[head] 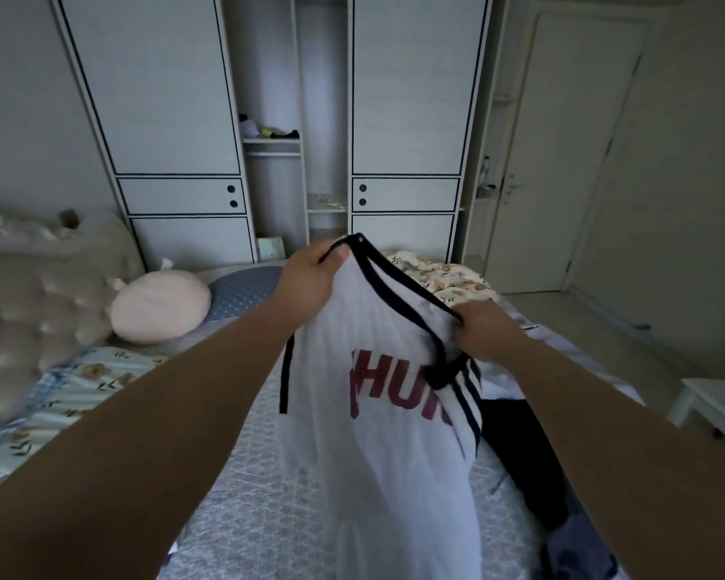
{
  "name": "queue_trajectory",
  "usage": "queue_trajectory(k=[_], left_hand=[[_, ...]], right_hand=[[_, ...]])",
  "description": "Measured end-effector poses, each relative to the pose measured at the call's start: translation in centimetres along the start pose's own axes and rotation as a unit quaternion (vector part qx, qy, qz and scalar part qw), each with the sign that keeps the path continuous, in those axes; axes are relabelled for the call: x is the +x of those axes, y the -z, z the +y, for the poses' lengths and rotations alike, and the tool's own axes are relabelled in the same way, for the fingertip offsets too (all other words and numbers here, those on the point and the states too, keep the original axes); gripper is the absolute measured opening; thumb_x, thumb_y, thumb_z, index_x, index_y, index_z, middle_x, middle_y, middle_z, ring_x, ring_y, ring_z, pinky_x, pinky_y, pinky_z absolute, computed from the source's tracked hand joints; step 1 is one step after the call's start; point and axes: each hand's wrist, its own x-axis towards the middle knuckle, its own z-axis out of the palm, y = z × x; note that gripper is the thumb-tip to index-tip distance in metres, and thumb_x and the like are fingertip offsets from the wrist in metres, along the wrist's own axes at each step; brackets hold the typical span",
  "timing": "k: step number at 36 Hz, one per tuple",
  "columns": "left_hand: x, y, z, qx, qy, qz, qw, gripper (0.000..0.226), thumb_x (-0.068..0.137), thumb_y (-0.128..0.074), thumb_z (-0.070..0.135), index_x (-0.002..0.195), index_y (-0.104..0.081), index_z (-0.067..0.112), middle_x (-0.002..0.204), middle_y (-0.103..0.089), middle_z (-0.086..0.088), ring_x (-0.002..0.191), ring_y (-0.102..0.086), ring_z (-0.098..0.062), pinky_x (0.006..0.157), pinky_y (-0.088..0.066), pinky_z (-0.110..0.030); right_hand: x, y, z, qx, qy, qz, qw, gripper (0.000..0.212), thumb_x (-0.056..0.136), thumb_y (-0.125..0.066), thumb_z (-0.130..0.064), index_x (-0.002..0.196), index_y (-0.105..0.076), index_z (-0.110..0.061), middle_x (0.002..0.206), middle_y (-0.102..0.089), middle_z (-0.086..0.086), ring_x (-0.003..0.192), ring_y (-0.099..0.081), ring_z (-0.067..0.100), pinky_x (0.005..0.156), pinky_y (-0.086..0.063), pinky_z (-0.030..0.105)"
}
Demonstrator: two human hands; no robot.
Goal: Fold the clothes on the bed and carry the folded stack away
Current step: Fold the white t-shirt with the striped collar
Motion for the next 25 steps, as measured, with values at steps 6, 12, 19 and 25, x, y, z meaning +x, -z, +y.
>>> queue_trajectory(k=[6,12,19,25], left_hand=[[-0.3,2.5,-2.0,0.025,0.034,0.106,0.994,0.02,0.099,-0.047,0.03,0.085,-0.06,0.023,0.077,-0.059,0.013,0.073,-0.054,-0.003,0.07,-0.039,-0.019],[-1.5,4.1,-3.3,0.131,0.03,0.097,0.986,0.025,0.1,-0.043,0.034,0.093,-0.06,0.015,0.089,-0.06,-0.005,0.085,-0.053,-0.02,0.074,-0.035,-0.028],[-1.6,6.2,-3.6,0.116,0.034,0.117,0.986,0.026,0.101,-0.042,0.029,0.088,-0.053,0.009,0.072,-0.052,0.0,0.072,-0.048,-0.007,0.061,-0.031,-0.01],[-1.2,8.2,-5.1,0.105,0.015,0.13,0.986,0.028,0.101,-0.042,0.031,0.09,-0.055,0.01,0.079,-0.056,0.001,0.079,-0.05,-0.017,0.065,-0.029,-0.021]], right_hand=[[-1.3,-0.6,2.3,-0.062,-0.101,0.034,0.992,0.031,0.087,-0.047,-0.014,0.112,-0.064,-0.021,0.111,-0.064,0.008,0.102,-0.058,0.027,0.078,-0.041,0.028],[-0.9,1.5,0.4,0.075,-0.113,0.021,0.991,0.036,0.091,-0.045,-0.006,0.121,-0.064,-0.013,0.124,-0.061,0.011,0.111,-0.056,0.028,0.09,-0.043,0.028],[-0.1,2.6,-3.1,0.405,-0.103,0.116,0.901,0.018,0.09,-0.054,-0.012,0.101,-0.069,-0.015,0.099,-0.065,0.006,0.098,-0.06,0.024,0.078,-0.044,0.029],[-0.1,2.9,-3.5,0.348,-0.069,-0.062,0.933,0.025,0.08,-0.068,-0.043,0.09,-0.074,-0.021,0.088,-0.074,-0.001,0.08,-0.069,0.018,0.073,-0.052,0.025]])
